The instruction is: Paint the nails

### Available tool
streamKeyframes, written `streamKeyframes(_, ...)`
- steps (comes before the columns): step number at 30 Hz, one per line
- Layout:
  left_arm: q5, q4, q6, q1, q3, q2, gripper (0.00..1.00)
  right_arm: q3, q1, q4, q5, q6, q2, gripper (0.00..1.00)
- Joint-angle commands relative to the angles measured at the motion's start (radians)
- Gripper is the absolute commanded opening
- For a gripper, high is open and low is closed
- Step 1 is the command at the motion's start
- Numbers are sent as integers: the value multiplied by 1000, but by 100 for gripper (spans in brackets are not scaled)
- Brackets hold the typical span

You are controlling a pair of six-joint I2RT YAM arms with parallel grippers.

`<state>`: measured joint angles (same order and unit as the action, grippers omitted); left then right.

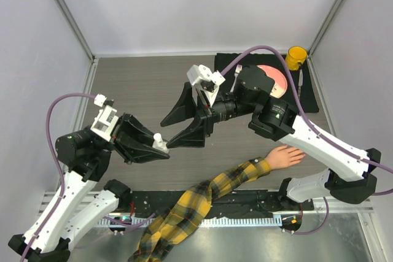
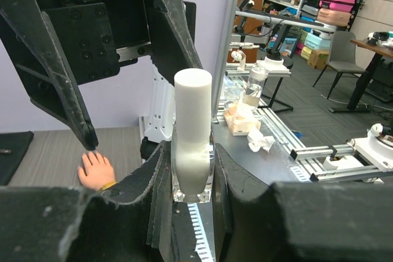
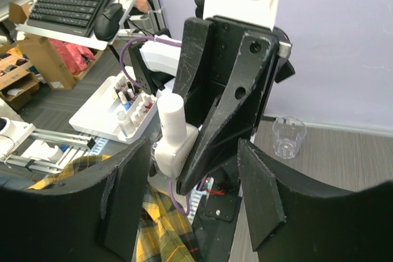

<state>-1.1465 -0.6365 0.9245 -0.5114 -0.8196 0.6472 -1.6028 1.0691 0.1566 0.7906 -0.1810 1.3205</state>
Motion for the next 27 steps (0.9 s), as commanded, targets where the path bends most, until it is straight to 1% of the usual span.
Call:
streamKeyframes(1, -4, -40, 13, -7, -4, -3, 0, -13, -3, -118, 67, -61, 16, 61)
streamKeyframes(6, 2, -40, 14, -10, -1, -4, 0, -19, -3, -193, 102, -110, 40, 54)
streamKeyframes(14, 10, -38, 10, -10, 0, -1, 0, 10, -4, -253, 134, -149, 57, 50)
streamKeyframes(17, 13, -42, 11, -10, 0, -1, 0, 20, -4, -272, 153, -163, 60, 46)
streamKeyframes(19, 14, -42, 11, -10, -1, -4, 0, 23, -3, -279, 173, -170, 63, 42)
streamKeyframes(23, 33, -23, -3, -10, -7, -7, 0, 49, -3, -288, 177, -169, 57, 37)
streamKeyframes(24, 39, -11, -21, -12, -10, -9, 0, 58, -3, -292, 176, -167, 56, 33)
streamKeyframes(26, 53, 67, -59, -10, -26, -12, 0, 67, -3, -292, 176, -163, 51, 27)
streamKeyframes(27, 76, 99, -108, -10, -33, -18, 0, 75, -4, -290, 174, -160, 45, 21)
